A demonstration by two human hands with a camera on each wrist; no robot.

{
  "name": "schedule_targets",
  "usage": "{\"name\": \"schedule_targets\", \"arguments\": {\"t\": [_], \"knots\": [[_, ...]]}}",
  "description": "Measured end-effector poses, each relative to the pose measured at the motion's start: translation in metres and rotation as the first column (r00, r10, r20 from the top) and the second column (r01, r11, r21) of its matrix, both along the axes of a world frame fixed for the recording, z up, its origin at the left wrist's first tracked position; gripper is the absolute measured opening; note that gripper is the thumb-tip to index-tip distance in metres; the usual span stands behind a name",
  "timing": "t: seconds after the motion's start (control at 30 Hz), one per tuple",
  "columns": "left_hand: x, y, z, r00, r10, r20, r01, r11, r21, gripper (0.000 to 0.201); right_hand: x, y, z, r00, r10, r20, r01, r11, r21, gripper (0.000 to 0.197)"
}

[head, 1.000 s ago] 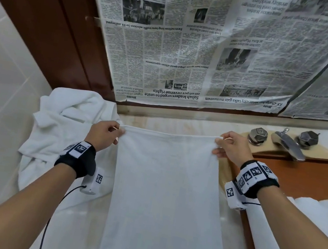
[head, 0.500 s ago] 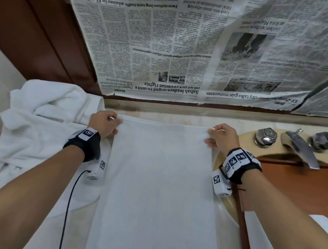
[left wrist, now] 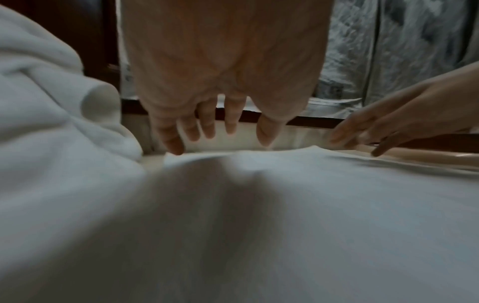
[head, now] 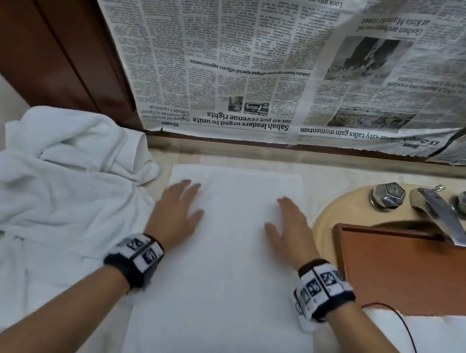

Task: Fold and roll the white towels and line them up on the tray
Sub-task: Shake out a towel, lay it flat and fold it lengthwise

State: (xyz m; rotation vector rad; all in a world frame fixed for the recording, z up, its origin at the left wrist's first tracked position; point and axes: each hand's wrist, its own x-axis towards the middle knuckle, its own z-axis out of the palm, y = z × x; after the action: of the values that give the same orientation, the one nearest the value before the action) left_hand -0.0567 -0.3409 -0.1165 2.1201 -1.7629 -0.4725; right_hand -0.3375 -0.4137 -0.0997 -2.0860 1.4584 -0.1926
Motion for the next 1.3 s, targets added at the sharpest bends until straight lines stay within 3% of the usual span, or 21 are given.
{"name": "schedule_targets", "arguments": {"t": [0.07,0.13,0.27,0.37,0.47,0.57,0.7,0.8,0.87,1.0,1.13,1.2,1.3], "knots": [[-0.015,0.014,-0.008,0.998,-0.048,0.042,0.039,0.982,0.183,0.073,0.006,0.018,-0.008,0.978,0.08,-0.192,-0.066,0.995,0.08,0.072],[-0.015,0.016,-0.016,0.985,-0.051,0.167,0.007,0.967,0.256,0.084,0.012,0.022,-0.015,0.939,0.127,-0.319,-0.103,0.991,0.092,0.074],[-0.014,0.009,-0.021,0.973,-0.016,0.231,-0.054,0.953,0.296,0.071,0.015,0.011,-0.015,0.913,0.082,-0.399,-0.057,0.996,0.074,0.076],[-0.025,0.008,-0.014,0.97,0.021,0.244,-0.096,0.95,0.298,0.07,0.033,0.021,-0.014,0.928,0.068,-0.366,-0.066,0.998,0.018,0.071],[-0.05,0.015,-0.014,0.976,-0.022,0.219,-0.041,0.96,0.277,0.083,0.058,0.042,-0.02,0.925,0.216,-0.313,-0.239,0.97,-0.038,0.068],[-0.058,0.021,-0.018,0.974,-0.076,0.213,0.008,0.953,0.302,0.08,0.064,0.042,-0.025,0.908,0.277,-0.316,-0.284,0.959,0.024,0.062],[-0.032,0.02,-0.017,0.975,-0.05,0.215,-0.027,0.94,0.341,0.06,0.031,0.025,-0.027,0.906,0.198,-0.373,-0.189,0.98,0.06,0.064],[-0.014,0.022,-0.013,0.976,-0.002,0.217,-0.08,0.927,0.366,0.061,0.002,0.016,-0.02,0.914,0.051,-0.403,-0.032,0.998,0.052,0.07],[-0.013,0.019,-0.009,0.975,-0.005,0.223,-0.08,0.926,0.369,0.062,0.001,0.014,-0.017,0.915,0.032,-0.402,-0.022,0.999,0.03,0.068],[-0.03,-0.012,0.003,0.982,-0.089,0.17,0.029,0.945,0.327,0.057,0.045,0.004,-0.016,0.932,0.21,-0.295,-0.218,0.976,0.007,0.064],[-0.046,-0.043,0.001,0.983,-0.13,0.132,0.069,0.918,0.39,0.055,0.081,-0.012,-0.02,0.868,0.351,-0.352,-0.358,0.932,0.045,0.062],[-0.036,-0.048,-0.003,0.972,-0.155,0.175,0.071,0.91,0.408,0.055,0.074,-0.025,-0.022,0.875,0.318,-0.366,-0.326,0.944,0.04,0.061],[-0.004,-0.045,-0.007,0.97,-0.108,0.219,0.01,0.914,0.405,0.057,0.039,-0.047,-0.022,0.916,0.153,-0.372,-0.147,0.988,0.044,0.062]]}}
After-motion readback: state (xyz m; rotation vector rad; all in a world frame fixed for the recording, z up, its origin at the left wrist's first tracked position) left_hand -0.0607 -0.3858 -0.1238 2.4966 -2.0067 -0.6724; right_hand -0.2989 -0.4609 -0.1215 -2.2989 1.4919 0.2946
